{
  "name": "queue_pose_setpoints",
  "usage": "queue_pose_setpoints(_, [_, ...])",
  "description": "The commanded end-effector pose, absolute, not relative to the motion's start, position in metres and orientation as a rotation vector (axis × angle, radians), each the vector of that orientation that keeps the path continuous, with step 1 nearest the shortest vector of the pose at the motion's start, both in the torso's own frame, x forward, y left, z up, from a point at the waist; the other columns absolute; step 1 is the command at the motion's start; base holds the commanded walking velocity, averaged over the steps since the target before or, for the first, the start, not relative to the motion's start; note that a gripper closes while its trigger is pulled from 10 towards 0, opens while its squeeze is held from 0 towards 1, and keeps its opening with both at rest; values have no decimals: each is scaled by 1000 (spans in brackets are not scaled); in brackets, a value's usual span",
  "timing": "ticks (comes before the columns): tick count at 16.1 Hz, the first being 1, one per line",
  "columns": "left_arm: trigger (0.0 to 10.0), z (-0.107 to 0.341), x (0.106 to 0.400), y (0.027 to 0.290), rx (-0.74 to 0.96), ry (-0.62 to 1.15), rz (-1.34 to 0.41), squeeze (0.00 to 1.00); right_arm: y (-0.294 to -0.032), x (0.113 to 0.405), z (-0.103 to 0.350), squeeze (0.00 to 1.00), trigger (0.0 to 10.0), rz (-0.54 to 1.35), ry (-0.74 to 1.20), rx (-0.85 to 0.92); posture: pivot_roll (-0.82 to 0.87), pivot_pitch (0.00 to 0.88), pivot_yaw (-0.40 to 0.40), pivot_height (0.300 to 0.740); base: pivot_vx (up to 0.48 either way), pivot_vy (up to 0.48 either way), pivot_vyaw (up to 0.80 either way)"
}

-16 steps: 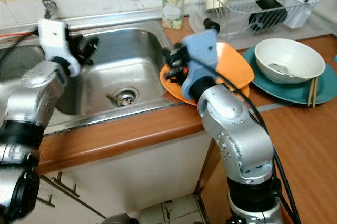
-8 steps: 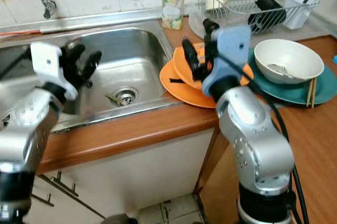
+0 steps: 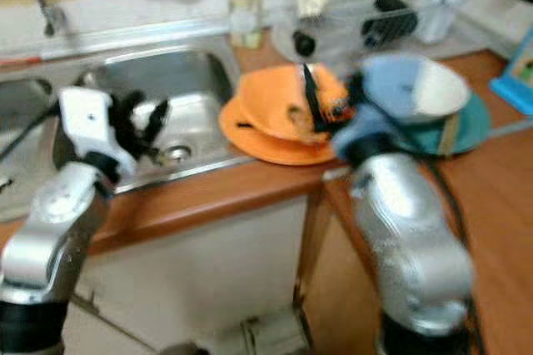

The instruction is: Kitchen organization

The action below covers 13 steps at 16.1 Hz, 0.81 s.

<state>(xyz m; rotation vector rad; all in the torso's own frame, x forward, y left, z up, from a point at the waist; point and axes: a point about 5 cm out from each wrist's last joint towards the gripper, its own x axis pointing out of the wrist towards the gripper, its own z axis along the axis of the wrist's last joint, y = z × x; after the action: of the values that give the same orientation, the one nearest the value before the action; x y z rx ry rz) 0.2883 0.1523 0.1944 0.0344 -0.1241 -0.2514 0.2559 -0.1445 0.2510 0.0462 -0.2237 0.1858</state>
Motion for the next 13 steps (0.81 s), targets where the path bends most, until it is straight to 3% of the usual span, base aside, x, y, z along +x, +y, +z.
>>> queue_pose_setpoints(1, [10000,198,287,160,44,-126,-225,0,-143,254,252,1000,10000,213,-215,26,-59,0,75,740,0,0,0])
queue_pose_setpoints(4, [10000,199,287,165,55,-127,-221,0,-150,254,245,1000,10000,228,-147,12,-58,0,75,740,0,0,0])
queue_pose_setpoints(7, [10000,198,287,163,24,-108,-260,0,-154,253,239,1000,10000,258,-115,-18,-57,0,76,740,0,480,0])
queue_pose_setpoints(11, [10000,196,280,154,57,-110,-382,0,-164,254,233,961,10000,253,-63,-7,-52,0,71,740,0,0,0])
queue_pose_setpoints(12, [10000,198,274,147,38,-120,-473,0,-170,253,235,0,10000,254,-67,31,-52,0,69,740,0,0,0])
queue_pose_setpoints(13, [10000,197,270,143,18,-115,-535,0,-176,253,236,0,10000,255,-77,41,-52,0,69,740,0,0,0])
